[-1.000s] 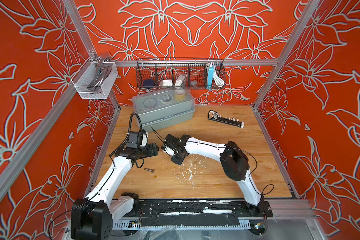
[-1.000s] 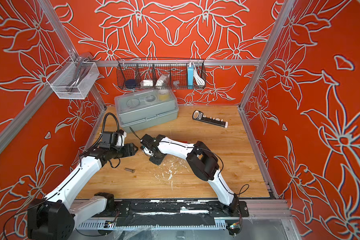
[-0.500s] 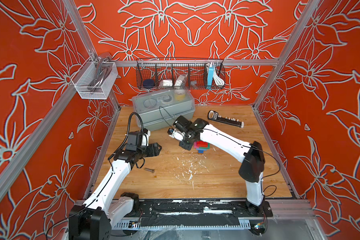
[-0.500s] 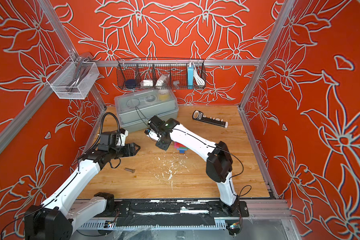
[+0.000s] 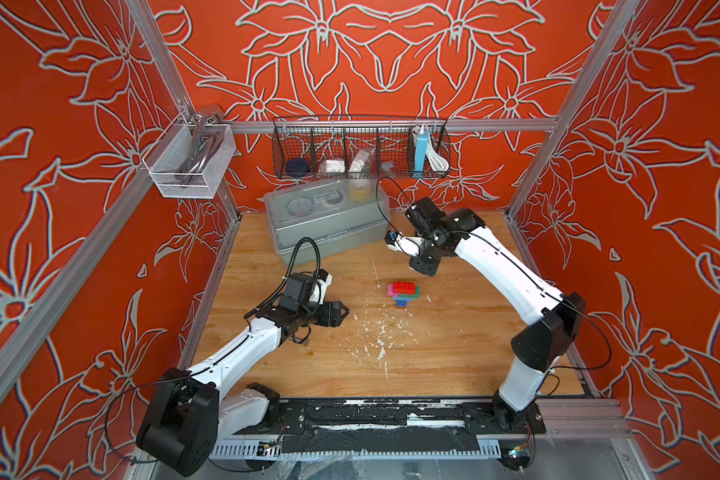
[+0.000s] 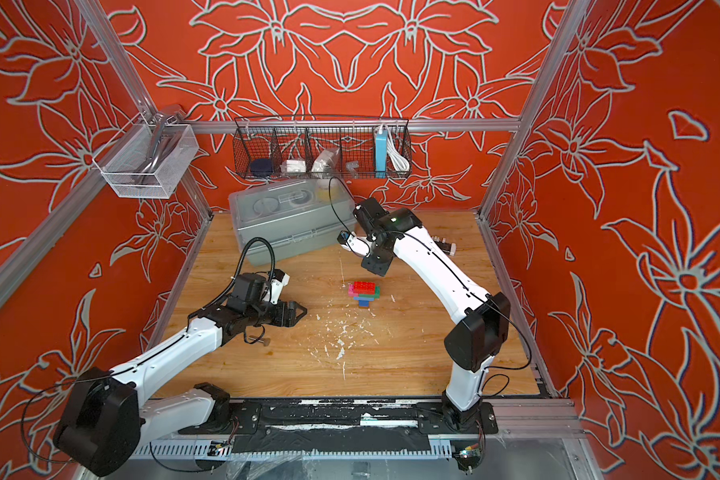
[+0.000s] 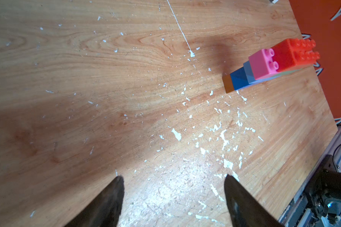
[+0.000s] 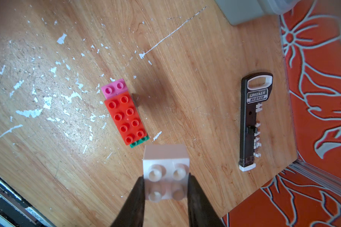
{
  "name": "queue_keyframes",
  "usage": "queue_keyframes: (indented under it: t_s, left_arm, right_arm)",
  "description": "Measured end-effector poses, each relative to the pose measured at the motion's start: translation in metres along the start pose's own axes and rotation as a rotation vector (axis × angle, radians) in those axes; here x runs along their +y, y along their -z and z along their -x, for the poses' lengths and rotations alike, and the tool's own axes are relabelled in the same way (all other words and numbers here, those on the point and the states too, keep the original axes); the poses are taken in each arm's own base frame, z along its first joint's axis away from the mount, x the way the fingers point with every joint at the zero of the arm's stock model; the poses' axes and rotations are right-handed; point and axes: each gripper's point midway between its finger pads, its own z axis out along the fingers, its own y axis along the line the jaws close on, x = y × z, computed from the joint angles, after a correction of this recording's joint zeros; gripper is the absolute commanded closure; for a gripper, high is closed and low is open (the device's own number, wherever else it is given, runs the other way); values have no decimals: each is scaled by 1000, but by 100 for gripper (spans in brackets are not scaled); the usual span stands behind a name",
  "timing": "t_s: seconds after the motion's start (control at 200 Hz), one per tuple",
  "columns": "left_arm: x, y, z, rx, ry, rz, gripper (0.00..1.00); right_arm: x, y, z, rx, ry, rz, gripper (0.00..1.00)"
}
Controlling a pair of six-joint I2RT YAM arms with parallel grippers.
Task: Assemble a spoon with lego
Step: Assemble the lego brick with the lego brick.
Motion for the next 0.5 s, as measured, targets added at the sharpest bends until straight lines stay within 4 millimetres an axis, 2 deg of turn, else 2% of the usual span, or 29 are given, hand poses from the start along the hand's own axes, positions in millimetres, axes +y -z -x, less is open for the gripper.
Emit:
queue_keyframes:
  t_s: [0.23,0.5]
  left_arm:
    - [-5,3,7,-43,-31,-17,20]
    - [-7,7,10,-74,-48,-25,20]
  right_arm:
    - [-2,28,-13,-53,69,-26,100]
    - [-1,25,-20,-27,179,-9,100]
